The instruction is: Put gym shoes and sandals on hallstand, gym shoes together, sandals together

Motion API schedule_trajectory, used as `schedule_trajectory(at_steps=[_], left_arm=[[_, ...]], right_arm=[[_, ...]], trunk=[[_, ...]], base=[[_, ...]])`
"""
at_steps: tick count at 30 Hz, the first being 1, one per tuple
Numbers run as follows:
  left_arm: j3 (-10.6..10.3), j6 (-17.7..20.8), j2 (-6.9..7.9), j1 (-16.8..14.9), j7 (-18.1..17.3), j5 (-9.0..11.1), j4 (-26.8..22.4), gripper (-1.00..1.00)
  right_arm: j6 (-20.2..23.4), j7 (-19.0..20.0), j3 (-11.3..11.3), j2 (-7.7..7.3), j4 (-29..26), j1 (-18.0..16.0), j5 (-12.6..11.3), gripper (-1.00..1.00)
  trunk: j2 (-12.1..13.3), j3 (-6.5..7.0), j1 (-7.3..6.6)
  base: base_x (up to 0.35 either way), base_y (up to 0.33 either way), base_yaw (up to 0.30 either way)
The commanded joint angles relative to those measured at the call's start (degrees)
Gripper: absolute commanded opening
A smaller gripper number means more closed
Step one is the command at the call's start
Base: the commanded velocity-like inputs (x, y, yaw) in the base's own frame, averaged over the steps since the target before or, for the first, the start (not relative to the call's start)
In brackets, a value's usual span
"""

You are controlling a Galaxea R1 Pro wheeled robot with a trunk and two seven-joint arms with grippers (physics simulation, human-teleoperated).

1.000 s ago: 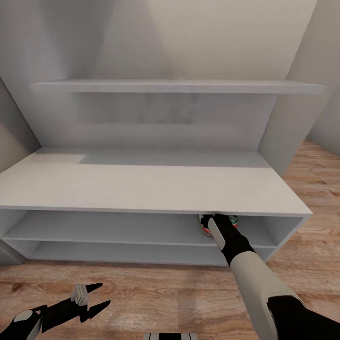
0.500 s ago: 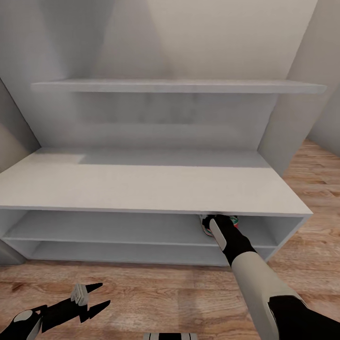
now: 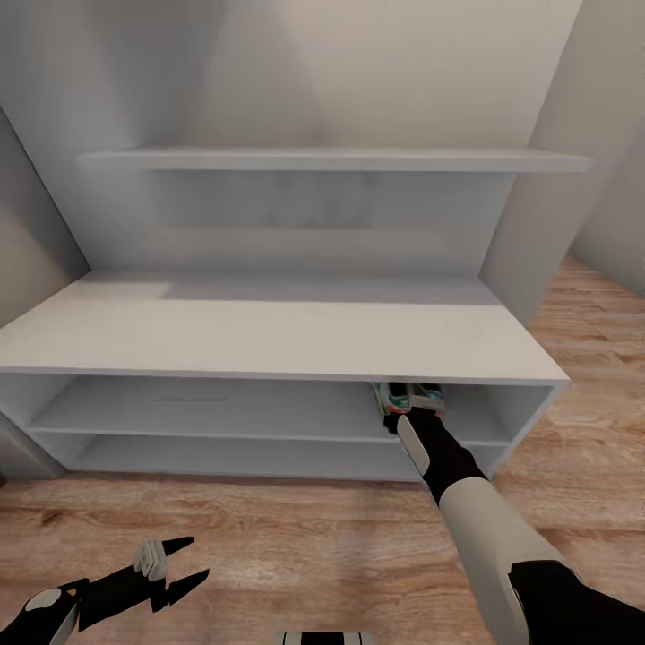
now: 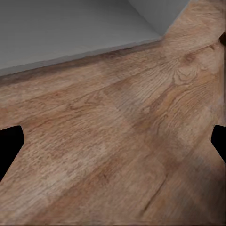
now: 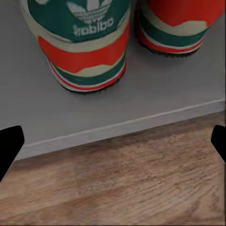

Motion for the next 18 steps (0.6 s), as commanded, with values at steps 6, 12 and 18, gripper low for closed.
schedule_trajectory(at_steps=[6, 12, 18], left_arm=[[0.5, -0.3, -0.04, 0.0, -0.2, -0.5, 0.0, 1.0], [0.5, -0.3, -0.04, 0.0, -0.2, -0.5, 0.0, 1.0], [0.5, -0.3, -0.04, 0.0, -0.2, -0.5, 0.0, 1.0]], right_arm=[[0.1, -0.4, 0.0, 0.03, -0.1, 0.0, -0.5, 1.0], [0.1, -0.4, 0.0, 0.02, -0.1, 0.0, -0.5, 1.0], [0.1, -0.4, 0.0, 0.02, -0.1, 0.0, -0.5, 1.0]], trunk=[[0.0, -0.05, -0.05], [0.0, -0.05, -0.05], [0.0, -0.05, -0.05]], base=[[-0.336, 0.0, 0.0], [-0.335, -0.013, 0.0], [-0.297, -0.103, 0.0]])
